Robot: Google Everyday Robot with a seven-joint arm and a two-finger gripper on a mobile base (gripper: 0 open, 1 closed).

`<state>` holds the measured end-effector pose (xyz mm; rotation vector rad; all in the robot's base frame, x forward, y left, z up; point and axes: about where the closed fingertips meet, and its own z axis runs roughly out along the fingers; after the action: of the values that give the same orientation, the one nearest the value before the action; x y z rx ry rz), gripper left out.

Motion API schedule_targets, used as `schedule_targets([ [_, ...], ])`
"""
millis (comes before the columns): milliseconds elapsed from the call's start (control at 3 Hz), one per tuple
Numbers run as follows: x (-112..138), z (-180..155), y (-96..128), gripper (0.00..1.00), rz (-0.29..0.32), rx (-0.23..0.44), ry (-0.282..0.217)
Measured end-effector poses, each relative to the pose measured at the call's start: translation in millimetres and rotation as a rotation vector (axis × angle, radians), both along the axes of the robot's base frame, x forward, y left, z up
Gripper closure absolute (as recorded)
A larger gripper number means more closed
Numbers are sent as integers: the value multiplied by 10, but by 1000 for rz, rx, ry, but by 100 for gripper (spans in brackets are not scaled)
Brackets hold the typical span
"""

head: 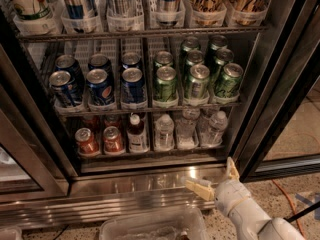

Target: Pick water bottle from bottom shelf of fridge

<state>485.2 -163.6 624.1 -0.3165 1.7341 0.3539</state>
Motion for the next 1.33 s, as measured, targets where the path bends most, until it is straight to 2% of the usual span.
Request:
schedule_targets([
  [1000,121,-113,-192,0,-51,22,-62],
  [1333,162,-119,-253,0,-70,20,-68],
])
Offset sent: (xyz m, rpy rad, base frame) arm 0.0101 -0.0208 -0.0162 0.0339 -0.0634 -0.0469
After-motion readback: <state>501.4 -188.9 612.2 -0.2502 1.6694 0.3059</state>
